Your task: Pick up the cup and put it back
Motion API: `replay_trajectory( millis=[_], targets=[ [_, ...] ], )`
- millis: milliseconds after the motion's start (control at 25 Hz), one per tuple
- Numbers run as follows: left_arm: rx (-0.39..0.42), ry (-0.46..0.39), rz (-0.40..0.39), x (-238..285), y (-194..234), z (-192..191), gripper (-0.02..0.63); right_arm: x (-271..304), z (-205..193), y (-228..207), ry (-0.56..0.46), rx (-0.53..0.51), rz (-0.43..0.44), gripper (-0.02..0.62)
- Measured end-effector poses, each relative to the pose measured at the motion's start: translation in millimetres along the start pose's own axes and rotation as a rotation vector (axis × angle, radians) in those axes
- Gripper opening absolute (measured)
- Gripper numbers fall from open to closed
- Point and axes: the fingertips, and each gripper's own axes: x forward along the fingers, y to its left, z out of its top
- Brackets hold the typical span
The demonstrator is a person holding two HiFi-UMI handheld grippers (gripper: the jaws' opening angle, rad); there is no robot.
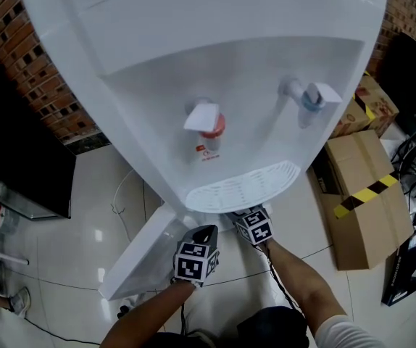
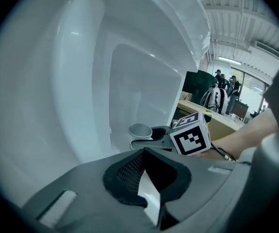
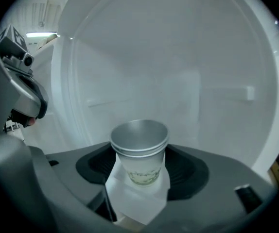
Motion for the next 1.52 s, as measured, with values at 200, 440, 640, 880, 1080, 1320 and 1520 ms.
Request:
replay_trajectory(
  millis=[200, 440, 640, 880, 1080, 1320, 1520],
  targets=[
    [-0.007, -0.004, 0.006, -3.7, 5.2, -3.2, 0.002, 3.1, -0.8, -3.0, -0.01, -0.006, -0.02, 0.331],
    [-0.006, -0.005, 0.004, -5.8, 4.4, -3.1, 0.002, 4.0, -1.9, -3.6, -0.018, -0.027, -0.043, 0.339],
    [0.019, 0.009, -0.017, -0.4, -5.7, -5.5, 0.002, -3.3, 7.8, -4.2, -0.049, -0.039, -0.036, 0.377],
    [0.033, 0.021, -0.04, 4.4, -16.1, -7.7, 0.002, -2.8, 4.1, -2.9, -0.032, -0.061, -0.033, 0.377],
    [0.027, 0.021, -0.034, 2.6, -12.2, -8.6, 0.002, -0.4, 1.1, -0.3, -0.012, -0.07, -0.033, 0.372],
    [0.024, 0.025, -0.03, 0.8, -11.9, -10.7, 0.002, 8.8, 7.0, -4.5, -0.039, -0.077, -0.052, 0.353],
    [0.023, 0.029, -0.03, 0.5, -12.7, -12.2, 0.002, 17.5, 11.3, -8.8, -0.043, -0.073, -0.069, 0.357]
  ],
)
